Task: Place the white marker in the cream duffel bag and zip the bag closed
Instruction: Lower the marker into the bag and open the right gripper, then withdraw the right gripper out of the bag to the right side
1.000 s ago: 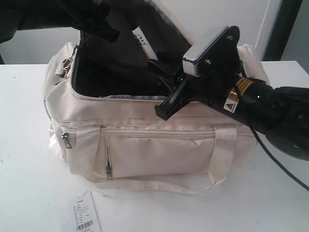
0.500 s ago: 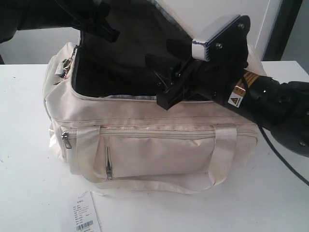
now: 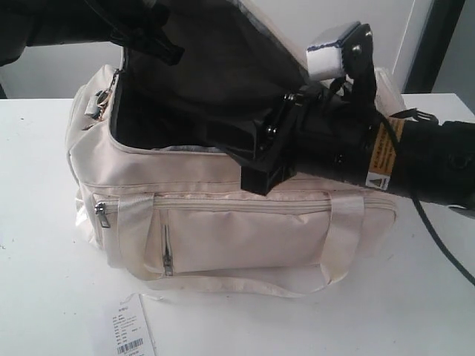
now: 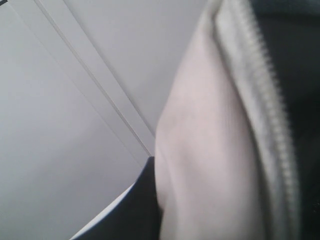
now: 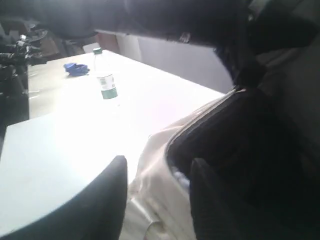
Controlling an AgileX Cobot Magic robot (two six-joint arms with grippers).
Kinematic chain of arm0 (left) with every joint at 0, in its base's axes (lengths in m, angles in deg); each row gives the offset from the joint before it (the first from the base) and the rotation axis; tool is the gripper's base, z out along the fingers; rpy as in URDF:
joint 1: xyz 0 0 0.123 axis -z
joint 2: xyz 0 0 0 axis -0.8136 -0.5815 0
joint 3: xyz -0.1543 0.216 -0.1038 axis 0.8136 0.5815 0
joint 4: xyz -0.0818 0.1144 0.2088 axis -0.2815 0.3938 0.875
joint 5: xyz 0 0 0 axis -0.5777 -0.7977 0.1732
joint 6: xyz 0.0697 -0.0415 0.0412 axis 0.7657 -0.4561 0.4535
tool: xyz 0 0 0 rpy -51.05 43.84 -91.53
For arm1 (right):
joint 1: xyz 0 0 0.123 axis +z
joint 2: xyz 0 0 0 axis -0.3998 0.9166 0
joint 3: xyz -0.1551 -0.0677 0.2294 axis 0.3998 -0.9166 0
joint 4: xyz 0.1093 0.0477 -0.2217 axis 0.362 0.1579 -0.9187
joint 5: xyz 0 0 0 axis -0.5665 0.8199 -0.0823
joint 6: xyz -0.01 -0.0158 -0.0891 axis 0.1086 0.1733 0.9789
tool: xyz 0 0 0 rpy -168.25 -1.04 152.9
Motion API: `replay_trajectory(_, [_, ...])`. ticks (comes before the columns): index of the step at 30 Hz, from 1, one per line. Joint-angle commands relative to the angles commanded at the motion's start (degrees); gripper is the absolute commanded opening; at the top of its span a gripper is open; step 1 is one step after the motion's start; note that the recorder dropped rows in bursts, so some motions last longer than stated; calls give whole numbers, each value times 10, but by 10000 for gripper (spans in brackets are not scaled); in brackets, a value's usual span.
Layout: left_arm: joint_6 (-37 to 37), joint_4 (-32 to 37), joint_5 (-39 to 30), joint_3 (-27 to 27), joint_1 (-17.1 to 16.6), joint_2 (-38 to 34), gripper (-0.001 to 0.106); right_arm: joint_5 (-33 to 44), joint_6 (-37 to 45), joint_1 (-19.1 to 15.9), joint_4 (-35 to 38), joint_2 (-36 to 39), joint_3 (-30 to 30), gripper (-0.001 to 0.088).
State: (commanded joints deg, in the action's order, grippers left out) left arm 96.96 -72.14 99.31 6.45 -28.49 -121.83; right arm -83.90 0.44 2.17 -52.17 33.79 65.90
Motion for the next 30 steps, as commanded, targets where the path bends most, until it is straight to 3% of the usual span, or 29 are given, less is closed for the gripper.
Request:
replay_trajectory(5, [0, 0, 0, 0, 0, 0, 0, -1, -84, 0, -101, -7, 0, 254])
replay_trajectory(10, [0, 0, 0, 0, 0, 0, 0, -1, -155, 0, -224, -34, 0, 12])
replay_trajectory(11, [0, 0, 0, 0, 0, 0, 0, 2, -167, 0, -242, -40, 0, 0])
replay_trajectory(15, [0, 0, 0, 0, 0, 0, 0, 29, -283, 0, -348, -69, 4, 0])
replay_trajectory(18, [0, 0, 0, 0, 0, 0, 0, 35, -358, -2, -357, -80, 7, 0])
replay_trajectory(24, [0, 0, 0, 0, 0, 0, 0, 53, -362, -2, -357, -88, 20, 0])
replay_trajectory(30, [0, 0, 0, 0, 0, 0, 0, 203, -286, -2, -357, -88, 33, 0])
